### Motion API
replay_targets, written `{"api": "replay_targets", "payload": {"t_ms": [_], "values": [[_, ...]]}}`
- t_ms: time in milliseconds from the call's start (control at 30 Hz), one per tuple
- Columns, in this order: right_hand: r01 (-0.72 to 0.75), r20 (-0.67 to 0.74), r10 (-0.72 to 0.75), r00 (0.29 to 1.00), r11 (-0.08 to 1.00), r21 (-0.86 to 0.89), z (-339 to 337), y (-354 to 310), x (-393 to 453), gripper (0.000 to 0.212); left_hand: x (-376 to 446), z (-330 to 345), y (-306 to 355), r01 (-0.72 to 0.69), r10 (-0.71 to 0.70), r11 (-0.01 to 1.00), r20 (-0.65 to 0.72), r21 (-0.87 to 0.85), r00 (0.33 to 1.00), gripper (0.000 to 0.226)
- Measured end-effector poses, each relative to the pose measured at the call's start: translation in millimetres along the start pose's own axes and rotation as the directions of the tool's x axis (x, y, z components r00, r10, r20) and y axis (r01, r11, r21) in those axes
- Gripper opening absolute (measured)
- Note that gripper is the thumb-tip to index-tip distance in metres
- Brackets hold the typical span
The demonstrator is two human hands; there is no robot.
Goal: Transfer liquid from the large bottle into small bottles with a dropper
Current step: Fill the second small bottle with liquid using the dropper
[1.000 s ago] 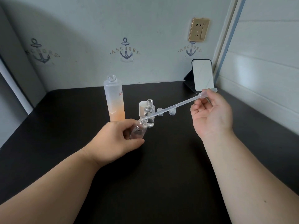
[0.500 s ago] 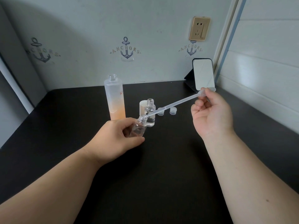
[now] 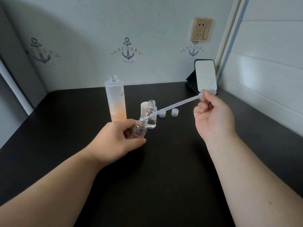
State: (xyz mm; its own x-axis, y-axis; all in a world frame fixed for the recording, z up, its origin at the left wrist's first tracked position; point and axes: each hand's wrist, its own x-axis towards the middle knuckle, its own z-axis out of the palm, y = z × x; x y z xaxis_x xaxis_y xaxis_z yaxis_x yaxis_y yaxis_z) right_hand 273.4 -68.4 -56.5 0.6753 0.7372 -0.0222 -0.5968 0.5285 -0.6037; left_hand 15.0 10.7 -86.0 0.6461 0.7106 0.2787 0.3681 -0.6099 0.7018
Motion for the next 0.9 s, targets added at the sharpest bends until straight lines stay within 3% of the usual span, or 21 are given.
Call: {"api": "replay_targets", "payload": {"t_ms": [267, 767, 833, 900], "values": [[0.007, -0.008, -0.007, 1.0, 1.0, -0.012, 0.4, 0.0, -0.2, 0.008, 0.3, 0.7, -0.4, 0.013, -0.013, 1.0, -0.014, 0.001, 1.0, 0.031], [-0.044, -0.02, 0.044, 0.999, 0.999, 0.012, 0.4, 0.1, -0.9, 0.014, 3.0, -1.2, 1.6, 0.015, -0.019, 0.999, 0.092, 0.044, 0.996, 0.029], [-0.048, -0.024, 0.049, 0.999, 0.999, 0.02, 0.3, 0.7, -1.3, 0.015, -0.1, -2.8, 1.5, -0.012, 0.013, 1.0, 0.059, -0.018, 0.998, 0.029], [-0.051, -0.025, 0.052, 0.998, 0.998, 0.026, 0.4, 0.5, -1.6, 0.016, -4.4, -4.6, 2.2, -0.015, 0.01, 0.983, -0.028, -0.185, 1.0, 0.027]]}}
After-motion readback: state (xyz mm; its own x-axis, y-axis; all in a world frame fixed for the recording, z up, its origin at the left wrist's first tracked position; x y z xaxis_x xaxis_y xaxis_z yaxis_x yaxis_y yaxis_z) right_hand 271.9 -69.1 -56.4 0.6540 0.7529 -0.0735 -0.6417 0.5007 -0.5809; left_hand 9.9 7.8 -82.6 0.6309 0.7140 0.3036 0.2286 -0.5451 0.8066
